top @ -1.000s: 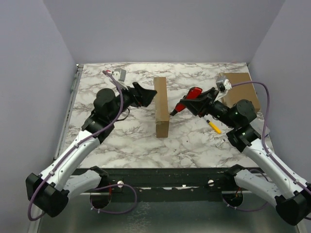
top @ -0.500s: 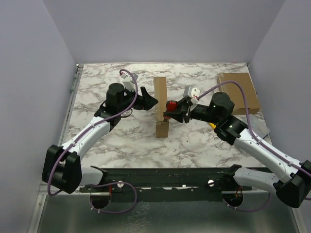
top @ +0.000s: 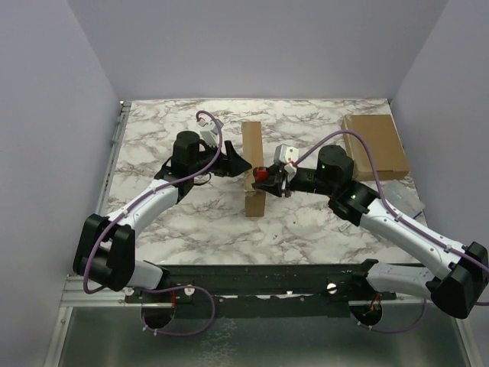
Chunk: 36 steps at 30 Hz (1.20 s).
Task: Unpack the express box
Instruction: Cut the express box at the center of the board.
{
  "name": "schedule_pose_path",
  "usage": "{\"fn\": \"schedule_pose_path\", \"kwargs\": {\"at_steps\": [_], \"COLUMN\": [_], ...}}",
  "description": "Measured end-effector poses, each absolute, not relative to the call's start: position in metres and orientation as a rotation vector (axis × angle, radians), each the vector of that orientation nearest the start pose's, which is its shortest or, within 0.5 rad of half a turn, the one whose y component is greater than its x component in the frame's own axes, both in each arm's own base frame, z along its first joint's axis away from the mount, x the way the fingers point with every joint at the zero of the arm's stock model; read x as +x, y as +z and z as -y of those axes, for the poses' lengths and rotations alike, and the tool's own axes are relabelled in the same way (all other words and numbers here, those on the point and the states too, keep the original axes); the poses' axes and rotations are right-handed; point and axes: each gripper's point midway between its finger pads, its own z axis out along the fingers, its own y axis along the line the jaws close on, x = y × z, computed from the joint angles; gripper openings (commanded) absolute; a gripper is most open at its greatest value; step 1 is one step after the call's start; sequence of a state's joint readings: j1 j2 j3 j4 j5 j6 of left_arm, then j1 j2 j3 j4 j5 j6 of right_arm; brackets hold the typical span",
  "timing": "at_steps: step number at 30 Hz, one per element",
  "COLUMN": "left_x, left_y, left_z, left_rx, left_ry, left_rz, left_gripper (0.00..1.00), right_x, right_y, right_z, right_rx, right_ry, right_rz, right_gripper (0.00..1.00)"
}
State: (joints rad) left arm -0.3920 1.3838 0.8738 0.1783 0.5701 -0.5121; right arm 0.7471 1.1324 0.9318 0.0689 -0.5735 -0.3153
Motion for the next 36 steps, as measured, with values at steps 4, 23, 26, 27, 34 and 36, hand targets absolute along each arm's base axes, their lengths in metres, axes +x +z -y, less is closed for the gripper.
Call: {"fn": "schedule_pose_path", "kwargs": {"at_steps": [4,23,26,27,34,36], "left_x": [0.327,0.326,0.325,0.325,0.324,0.325], "left_y": [0.202,0.201,0.201,0.201,0.202,0.203], "left_z": [0.258,0.259,0.259,0.26,0.261,0.265], "left_rx": [0.295,0.294,0.294,0.295,0.296,0.296], "left_ry": [-1.147,-1.16,-1.166,-1.169,-1.177,-1.197], "left_rz": [-2.002,-2.008,-2.01,-2.01,-2.001,-1.991], "left_gripper": [0.68,0.68,0.68,0.68,0.69,0.67], "right_x": [0.22,0.22,0.222,0.222,0.224,0.225], "right_y": [0.292,0.298,0.298,0.298,0.298,0.296], "right_z": [-0.322,-0.323,-0.325,-0.326,-0.331,-0.332], "right_rx": [-1.244,-1.254,-1.253,-1.253,-1.236,-1.222], "right_ry": [0.805,0.782,0.781,0.781,0.782,0.772], "right_rz": [-1.232,-1.188,-1.184,-1.181,-1.139,-1.122], "right_gripper": [0.01,0.01,0.01,0.01,0.01,0.01]}}
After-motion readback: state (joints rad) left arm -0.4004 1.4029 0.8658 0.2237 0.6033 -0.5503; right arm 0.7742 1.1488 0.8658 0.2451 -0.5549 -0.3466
